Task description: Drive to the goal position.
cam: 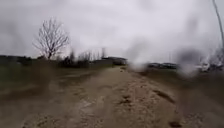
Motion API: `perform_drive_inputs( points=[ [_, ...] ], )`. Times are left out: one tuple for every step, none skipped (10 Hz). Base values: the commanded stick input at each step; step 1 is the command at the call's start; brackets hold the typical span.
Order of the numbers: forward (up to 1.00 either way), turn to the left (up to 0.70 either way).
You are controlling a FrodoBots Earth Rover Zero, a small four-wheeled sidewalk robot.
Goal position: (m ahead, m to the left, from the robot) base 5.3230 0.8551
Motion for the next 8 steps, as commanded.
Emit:
perform_drive_inputs(
  points=[
    [1.00, -0.28],
    [1.00, -0.23],
    [1.00, -0.18],
    [1.00, -0.13],
    [1.00, -0.08],
    [1.00, -0.03],
    [1.00, -0.01],
    [1.00, -0.03]
  ],
)
